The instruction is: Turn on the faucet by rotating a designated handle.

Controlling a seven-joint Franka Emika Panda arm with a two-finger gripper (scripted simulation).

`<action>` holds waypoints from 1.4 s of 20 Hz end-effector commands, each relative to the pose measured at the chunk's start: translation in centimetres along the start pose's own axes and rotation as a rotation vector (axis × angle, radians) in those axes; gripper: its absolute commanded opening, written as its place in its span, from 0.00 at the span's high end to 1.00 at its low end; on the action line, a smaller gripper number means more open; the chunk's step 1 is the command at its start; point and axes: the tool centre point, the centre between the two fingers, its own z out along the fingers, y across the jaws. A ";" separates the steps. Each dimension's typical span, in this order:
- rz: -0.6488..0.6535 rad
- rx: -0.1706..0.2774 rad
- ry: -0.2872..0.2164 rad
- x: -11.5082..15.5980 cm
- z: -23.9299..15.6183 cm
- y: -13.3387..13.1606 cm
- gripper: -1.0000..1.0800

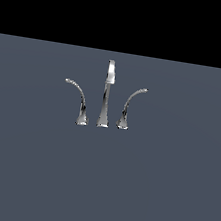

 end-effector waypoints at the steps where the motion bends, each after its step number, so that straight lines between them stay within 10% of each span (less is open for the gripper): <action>1: 0.000 0.000 0.000 0.0 0.0 0.0 1.00; 28: 0.420 0.000 -0.019 10.3 10.0 -3.0 1.00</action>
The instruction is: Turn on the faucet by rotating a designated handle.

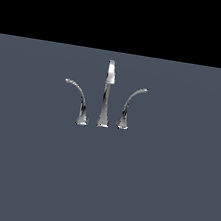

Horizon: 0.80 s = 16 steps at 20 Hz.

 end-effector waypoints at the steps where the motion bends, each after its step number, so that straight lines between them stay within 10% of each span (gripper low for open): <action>1: 0.064 0.001 -0.003 1.5 1.5 -0.8 1.00; 16: 0.441 -0.002 -0.019 11.1 10.4 -3.0 1.00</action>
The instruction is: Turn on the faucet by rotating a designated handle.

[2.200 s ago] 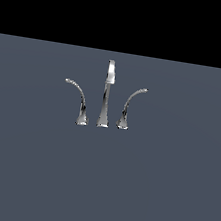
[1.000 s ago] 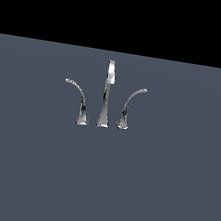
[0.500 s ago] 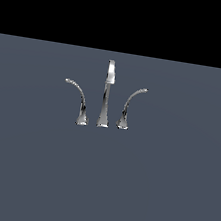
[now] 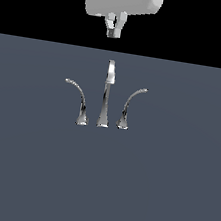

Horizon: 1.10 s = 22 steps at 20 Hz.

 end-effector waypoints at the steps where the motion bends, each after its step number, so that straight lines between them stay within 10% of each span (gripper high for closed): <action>1: 0.065 0.000 -0.002 1.5 1.5 -0.7 1.00; 22: 0.602 -0.011 -0.019 15.7 13.8 -2.3 1.00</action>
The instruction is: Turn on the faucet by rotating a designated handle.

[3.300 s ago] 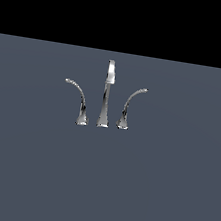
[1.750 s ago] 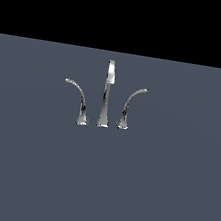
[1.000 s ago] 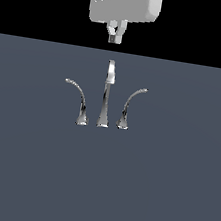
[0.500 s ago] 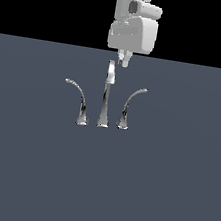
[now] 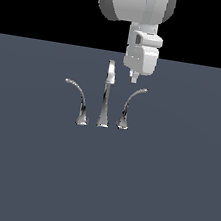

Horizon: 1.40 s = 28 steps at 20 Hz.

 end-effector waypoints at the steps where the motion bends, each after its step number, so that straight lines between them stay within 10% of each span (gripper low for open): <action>1: 0.050 0.000 -0.001 1.2 1.0 -0.6 1.00; 28: 0.144 0.000 -0.007 4.6 3.0 2.3 1.00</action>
